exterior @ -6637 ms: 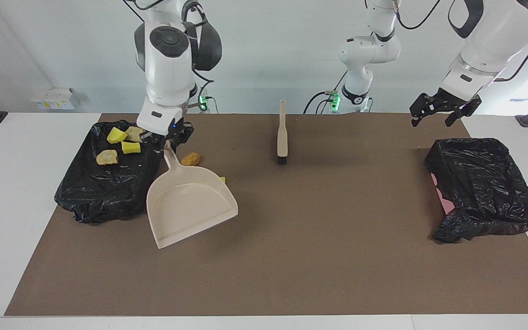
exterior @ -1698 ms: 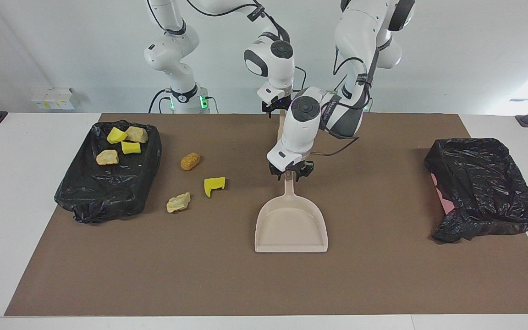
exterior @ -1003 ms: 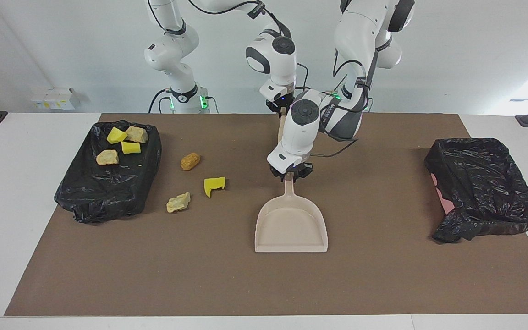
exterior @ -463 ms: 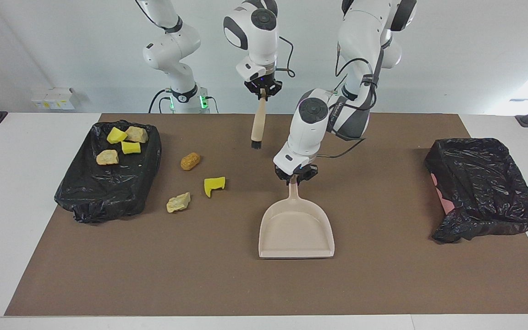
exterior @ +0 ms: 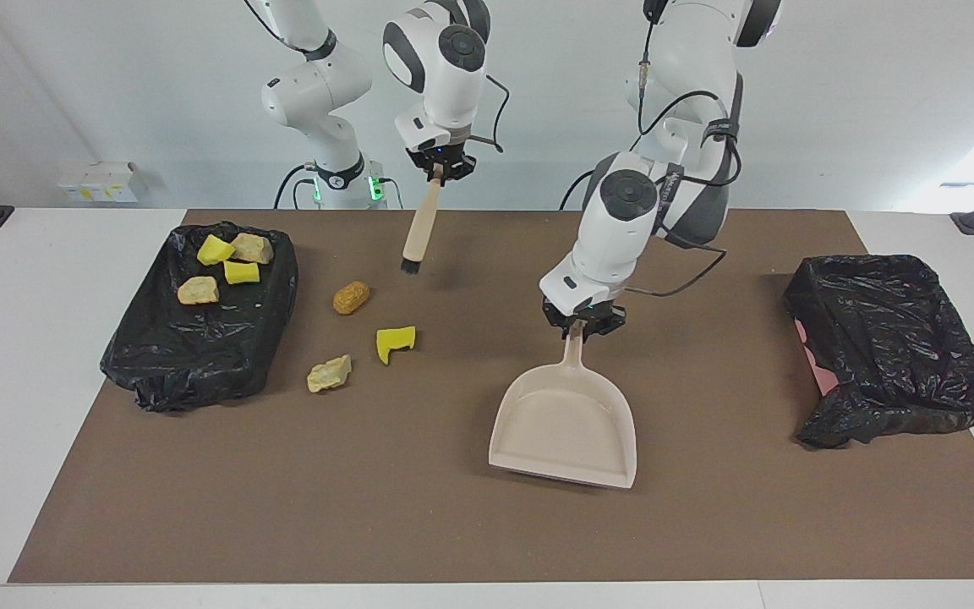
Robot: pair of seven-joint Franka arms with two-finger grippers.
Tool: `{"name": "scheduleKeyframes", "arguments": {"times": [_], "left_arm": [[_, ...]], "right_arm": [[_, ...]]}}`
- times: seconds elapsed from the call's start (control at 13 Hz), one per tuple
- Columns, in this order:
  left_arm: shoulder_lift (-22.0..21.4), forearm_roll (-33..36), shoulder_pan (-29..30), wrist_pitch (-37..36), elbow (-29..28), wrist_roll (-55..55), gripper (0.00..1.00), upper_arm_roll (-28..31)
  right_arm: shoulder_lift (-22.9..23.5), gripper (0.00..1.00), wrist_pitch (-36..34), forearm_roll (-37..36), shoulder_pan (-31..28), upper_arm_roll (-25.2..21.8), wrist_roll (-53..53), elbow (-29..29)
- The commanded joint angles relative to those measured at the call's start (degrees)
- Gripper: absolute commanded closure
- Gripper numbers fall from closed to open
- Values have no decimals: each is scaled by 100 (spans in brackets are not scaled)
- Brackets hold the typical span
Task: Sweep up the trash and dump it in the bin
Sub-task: 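Lift the dustpan with the left gripper while the right gripper moves the brush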
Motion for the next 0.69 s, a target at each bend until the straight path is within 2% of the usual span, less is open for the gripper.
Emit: {"name": "scheduleKeyframes", "arguments": {"times": [0.0, 0.31, 0.62], "left_arm": [[-388, 17, 163, -357, -207, 1464, 100, -34], [-600, 17, 330, -340, -471, 3741, 100, -34], [-845, 210, 138, -165, -918, 4493, 100, -42]], "right_arm": [[3, 100, -69, -416, -593, 60, -213, -87], [-127, 100, 421, -460, -1376, 60, -863, -587], [-216, 100, 1124, -355, -2097, 43, -1926, -1096]]}}
